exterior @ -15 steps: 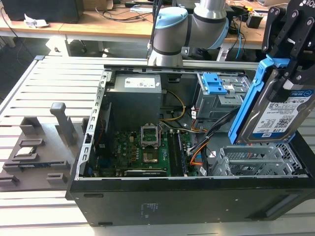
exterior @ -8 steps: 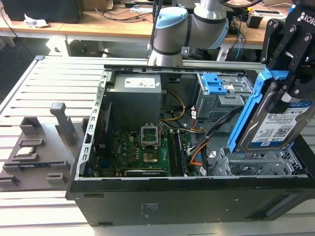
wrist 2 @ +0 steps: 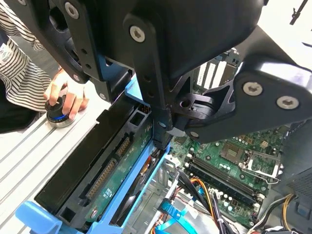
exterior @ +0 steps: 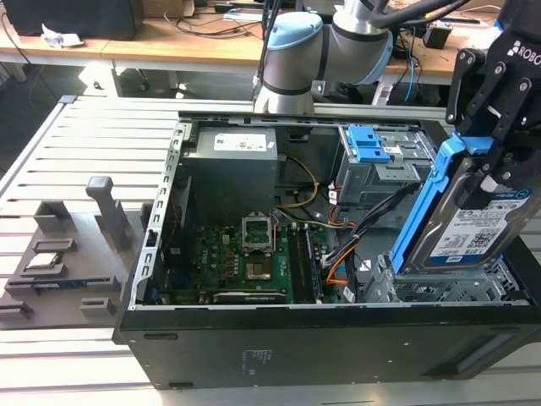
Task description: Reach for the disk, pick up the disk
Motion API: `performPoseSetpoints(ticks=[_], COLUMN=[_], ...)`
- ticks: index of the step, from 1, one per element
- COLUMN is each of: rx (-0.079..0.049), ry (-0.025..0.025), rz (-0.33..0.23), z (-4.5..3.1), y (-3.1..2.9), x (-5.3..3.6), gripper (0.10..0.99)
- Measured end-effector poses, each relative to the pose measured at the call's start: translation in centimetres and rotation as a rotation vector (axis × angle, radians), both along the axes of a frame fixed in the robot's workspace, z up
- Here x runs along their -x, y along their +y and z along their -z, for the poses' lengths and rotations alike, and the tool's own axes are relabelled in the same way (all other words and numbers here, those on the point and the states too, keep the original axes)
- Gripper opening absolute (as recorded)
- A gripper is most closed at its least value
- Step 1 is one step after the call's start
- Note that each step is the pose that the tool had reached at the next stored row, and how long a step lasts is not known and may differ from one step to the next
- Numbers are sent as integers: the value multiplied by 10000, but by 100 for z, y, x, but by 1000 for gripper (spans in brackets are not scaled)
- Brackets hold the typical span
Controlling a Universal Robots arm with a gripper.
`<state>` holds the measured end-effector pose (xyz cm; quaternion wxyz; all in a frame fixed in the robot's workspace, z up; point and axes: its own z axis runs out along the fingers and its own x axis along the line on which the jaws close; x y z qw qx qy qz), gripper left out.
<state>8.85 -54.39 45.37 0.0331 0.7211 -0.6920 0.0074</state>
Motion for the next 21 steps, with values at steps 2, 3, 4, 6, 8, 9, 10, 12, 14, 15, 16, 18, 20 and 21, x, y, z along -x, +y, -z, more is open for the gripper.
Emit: performPoseSetpoints(ticks=[2, 3, 4, 6, 8, 9, 10, 12, 14, 15, 16, 18, 20, 21], rx=[-368, -638, -721, -722, -720, -692, -659, -573, -558, -558, -556, -551, -536, -519], ry=[0, 1, 0, 0, 0, 1, 1, 1, 1, 0, 0, -2, -11, -21], rz=[-1, 0, 1, 1, 0, 0, 0, 0, 0, 1, 2, 39, 74, 82], z=[9, 11, 34, 59, 77, 84, 87, 96, 97, 98, 98, 98, 101, 101], y=[-3, -4, -4, -5, -5, -3, 2, 48, 76, 84, 84, 85, 85, 84], x=[4, 6, 7, 7, 6, 6, 5, -31, -57, -64, -66, -67, -67, -67], gripper=[369, 369, 369, 369, 369, 369, 369, 369, 369, 369, 369, 369, 369, 369])
